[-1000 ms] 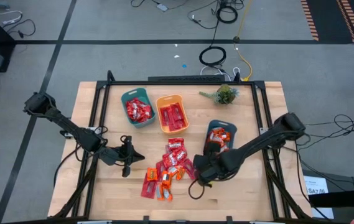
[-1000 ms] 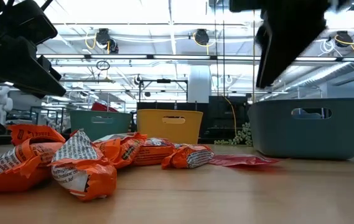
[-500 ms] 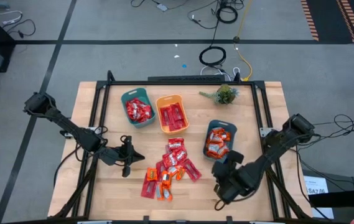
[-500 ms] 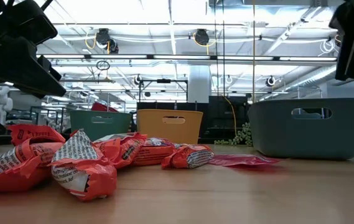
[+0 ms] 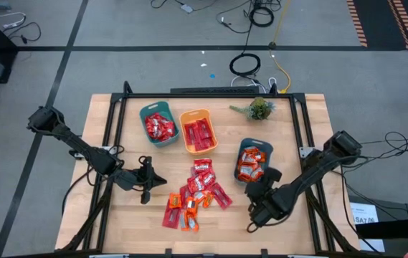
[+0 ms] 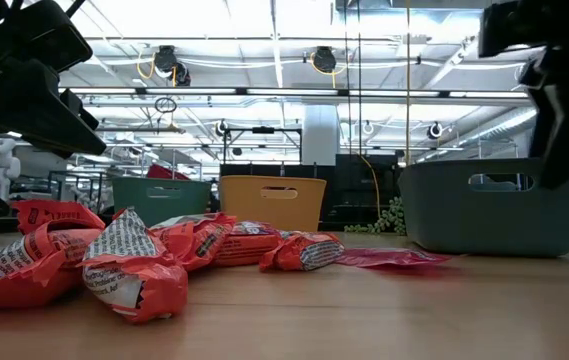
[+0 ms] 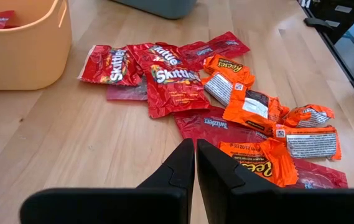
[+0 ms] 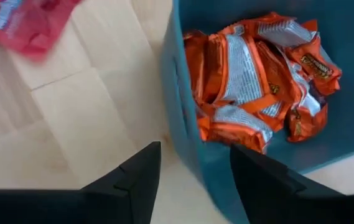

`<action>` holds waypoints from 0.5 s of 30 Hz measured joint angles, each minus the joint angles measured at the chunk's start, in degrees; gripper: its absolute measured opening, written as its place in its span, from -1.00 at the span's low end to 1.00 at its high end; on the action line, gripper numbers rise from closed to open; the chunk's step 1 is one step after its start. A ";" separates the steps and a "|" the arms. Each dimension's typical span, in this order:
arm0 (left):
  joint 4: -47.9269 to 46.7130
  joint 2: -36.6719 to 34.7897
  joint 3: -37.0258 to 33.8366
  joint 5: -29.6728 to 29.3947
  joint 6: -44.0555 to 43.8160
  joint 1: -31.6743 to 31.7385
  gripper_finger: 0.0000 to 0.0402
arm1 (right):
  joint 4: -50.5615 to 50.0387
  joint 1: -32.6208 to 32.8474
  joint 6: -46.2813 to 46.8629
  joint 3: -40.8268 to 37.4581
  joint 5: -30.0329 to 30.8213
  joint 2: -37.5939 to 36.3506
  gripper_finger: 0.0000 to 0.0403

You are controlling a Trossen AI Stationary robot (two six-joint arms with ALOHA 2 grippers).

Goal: Sort candy
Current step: Adjust the dark blue bin

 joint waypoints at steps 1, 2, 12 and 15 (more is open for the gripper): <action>0.00 0.00 0.00 0.00 0.00 0.00 -0.86 | 0.28 -0.38 -0.79 -0.18 -0.01 0.00 -0.12; 0.00 0.00 0.00 0.00 0.00 0.00 -0.86 | 0.75 -0.75 -2.07 -0.29 -0.11 0.00 -0.17; 0.00 0.00 0.00 0.00 0.00 0.00 -0.86 | 1.66 -4.17 -18.32 -0.26 -1.75 -0.11 -0.95; 0.00 0.00 0.00 0.00 0.00 0.00 -0.86 | 0.59 -5.58 -23.68 -0.26 -1.66 -0.12 -0.98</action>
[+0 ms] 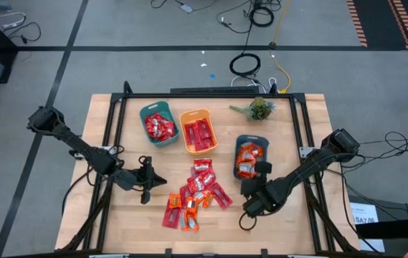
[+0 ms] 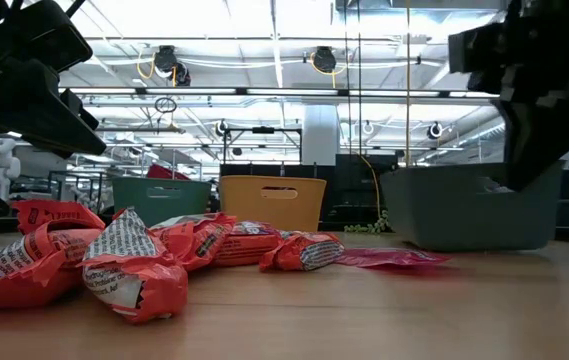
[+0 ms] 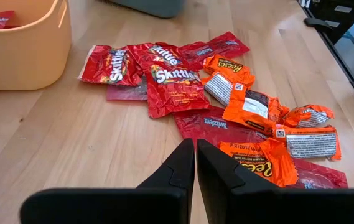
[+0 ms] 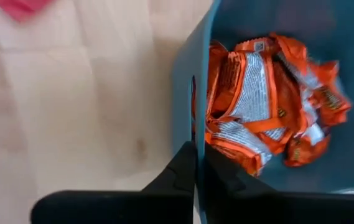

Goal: Sort candy
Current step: Adjust the dark blue bin

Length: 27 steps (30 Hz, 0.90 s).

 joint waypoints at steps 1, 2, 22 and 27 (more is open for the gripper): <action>0.00 0.00 0.00 0.00 0.00 0.00 -0.86 | -0.62 -0.58 -1.71 -0.01 0.23 0.01 -0.99; 0.00 0.00 0.00 0.00 0.00 0.00 -0.86 | -1.31 -1.24 -3.51 -0.03 0.70 0.01 -0.99; 0.00 0.00 0.00 0.01 -0.01 0.00 -0.86 | 21.63 -16.39 -22.08 -17.16 -10.76 -21.71 -1.00; 0.00 0.00 0.00 0.00 -0.02 0.00 -0.86 | 21.61 -16.18 -21.93 -17.18 -10.84 -22.13 -0.98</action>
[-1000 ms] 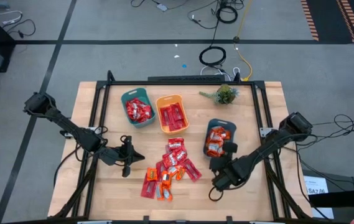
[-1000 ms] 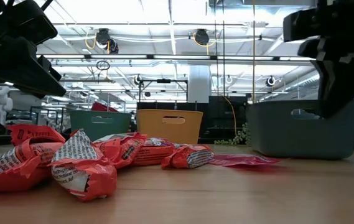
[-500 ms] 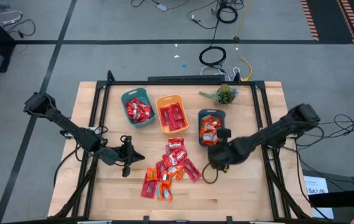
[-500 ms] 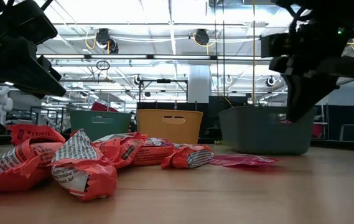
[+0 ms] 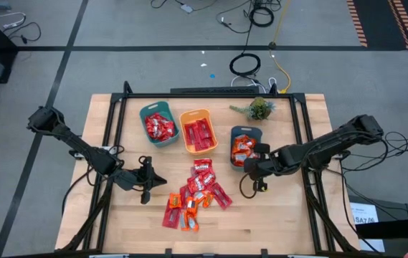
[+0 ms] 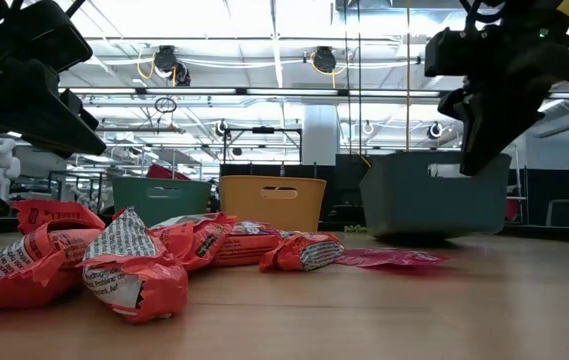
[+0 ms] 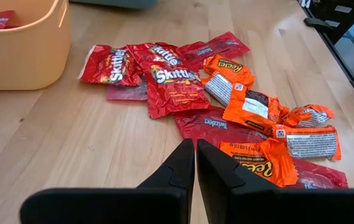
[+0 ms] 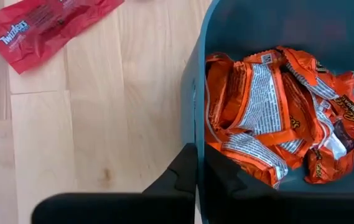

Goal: Sort candy
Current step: Adjust the dark blue bin

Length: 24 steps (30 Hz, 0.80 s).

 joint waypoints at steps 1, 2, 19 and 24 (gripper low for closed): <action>0.00 0.00 0.00 0.00 0.00 0.00 -0.86 | 0.01 0.00 0.12 0.00 -0.44 0.00 -0.96; 0.00 0.00 0.00 0.00 0.02 0.00 -0.86 | 0.04 -0.02 0.17 0.00 -1.46 0.00 -0.94; 0.00 0.00 0.00 0.00 0.00 0.00 -0.86 | -0.01 0.74 2.71 2.81 -2.88 0.00 -0.35; 0.00 0.00 0.00 0.00 0.02 0.00 -0.86 | -0.02 0.74 2.75 4.24 -2.86 0.00 -0.31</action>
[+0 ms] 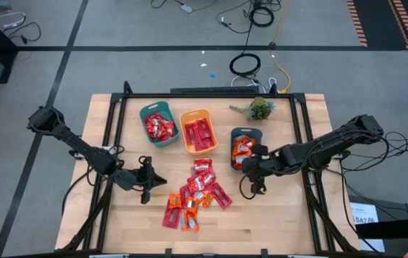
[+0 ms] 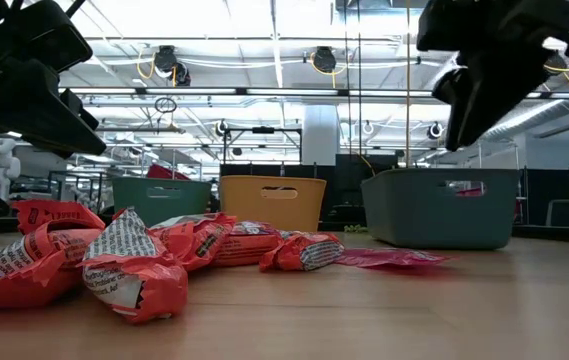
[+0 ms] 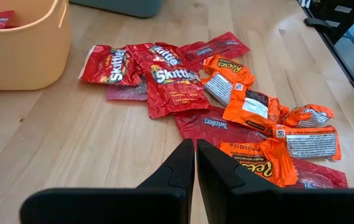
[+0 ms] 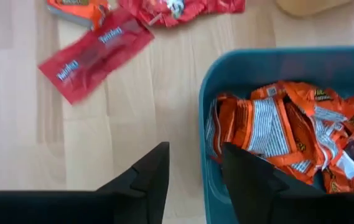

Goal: Sort candy
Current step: Adjust the dark blue bin, then put the red wrapper candy into the yellow bin

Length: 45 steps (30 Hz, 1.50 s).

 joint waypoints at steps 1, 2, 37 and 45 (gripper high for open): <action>0.00 0.00 0.00 0.00 0.00 0.00 -0.86 | 0.25 0.00 0.00 0.33 0.00 0.00 -0.31; 0.00 0.00 0.00 0.00 0.00 0.00 -0.86 | 1.32 0.00 0.00 0.54 0.00 0.00 -0.31; 0.00 0.00 0.00 0.00 -0.01 0.00 -0.86 | 38.13 -1.68 2.65 0.64 2.55 0.02 -0.03; 0.00 0.00 0.00 0.00 -0.02 0.00 -0.86 | 38.13 -1.70 -1.44 0.64 9.31 0.02 0.45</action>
